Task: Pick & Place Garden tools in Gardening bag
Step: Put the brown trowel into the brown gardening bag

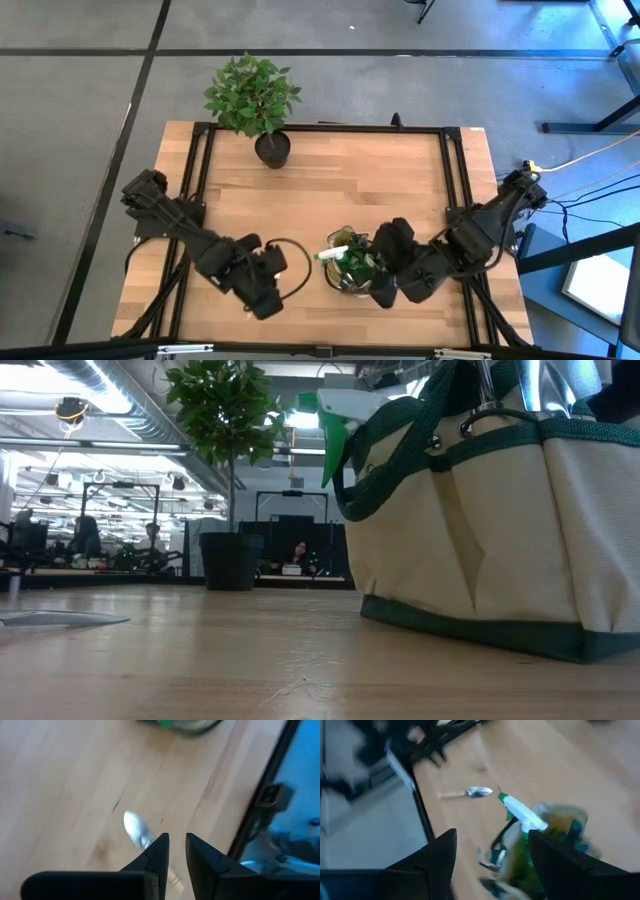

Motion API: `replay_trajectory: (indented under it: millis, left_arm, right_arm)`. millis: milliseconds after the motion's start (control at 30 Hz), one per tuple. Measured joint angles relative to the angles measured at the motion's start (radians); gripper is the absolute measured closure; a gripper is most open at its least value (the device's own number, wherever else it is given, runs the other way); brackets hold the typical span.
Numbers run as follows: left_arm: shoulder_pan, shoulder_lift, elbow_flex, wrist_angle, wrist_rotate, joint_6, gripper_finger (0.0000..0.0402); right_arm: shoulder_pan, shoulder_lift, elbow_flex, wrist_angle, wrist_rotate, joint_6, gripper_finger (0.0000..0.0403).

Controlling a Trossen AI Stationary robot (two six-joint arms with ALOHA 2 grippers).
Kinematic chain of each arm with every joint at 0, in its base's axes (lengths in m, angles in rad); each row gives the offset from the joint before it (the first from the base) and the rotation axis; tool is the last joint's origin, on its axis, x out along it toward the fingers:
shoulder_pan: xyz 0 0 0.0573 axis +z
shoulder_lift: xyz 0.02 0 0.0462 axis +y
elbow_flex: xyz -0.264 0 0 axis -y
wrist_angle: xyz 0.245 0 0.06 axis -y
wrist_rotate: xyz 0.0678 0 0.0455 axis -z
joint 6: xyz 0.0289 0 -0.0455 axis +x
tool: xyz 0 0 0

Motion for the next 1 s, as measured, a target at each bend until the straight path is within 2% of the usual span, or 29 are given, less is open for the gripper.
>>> replay_trajectory:
  millis: [100,200,333,467,533,633,800,1000]
  left_arm:
    - [-0.049,0.002,-0.051,-0.006,-0.001,-0.064,0.0343]
    - [-0.1,0.001,-0.13,0.003,0.005,-0.123,0.0343]
    - [-0.158,-0.013,-0.265,0.119,0.044,-0.169,0.0343]
    - [-0.185,-0.077,-0.424,0.358,0.043,-0.236,0.0343]
    - [-0.188,-0.108,-0.49,0.414,0.029,-0.279,0.0343]
    - [-0.165,-0.14,-0.562,0.471,0.079,-0.296,0.0343]
    - [-0.12,-0.133,-0.608,0.585,0.159,-0.238,0.0341]
    - [-0.065,-0.082,-0.609,0.543,0.184,-0.196,0.0324]
  right_arm:
    - [-0.014,0.0,0.0,0.002,-0.001,0.2,0.0158]
    - [-0.012,0.001,0.0,0.027,0.044,0.281,0.0158]
    - [-0.012,0.006,0.001,0.09,0.057,0.261,0.0158]
    - [-0.014,0.006,0.001,0.129,0.083,0.256,0.0158]
    - [-0.014,0.006,0.001,0.14,0.096,0.256,0.0158]
    - [-0.014,0.006,0.001,0.147,0.123,0.262,0.0158]
    - [-0.025,0.006,0.001,0.15,0.154,0.283,0.0158]
    - [-0.04,0.006,0.001,0.156,0.154,0.282,0.0158]
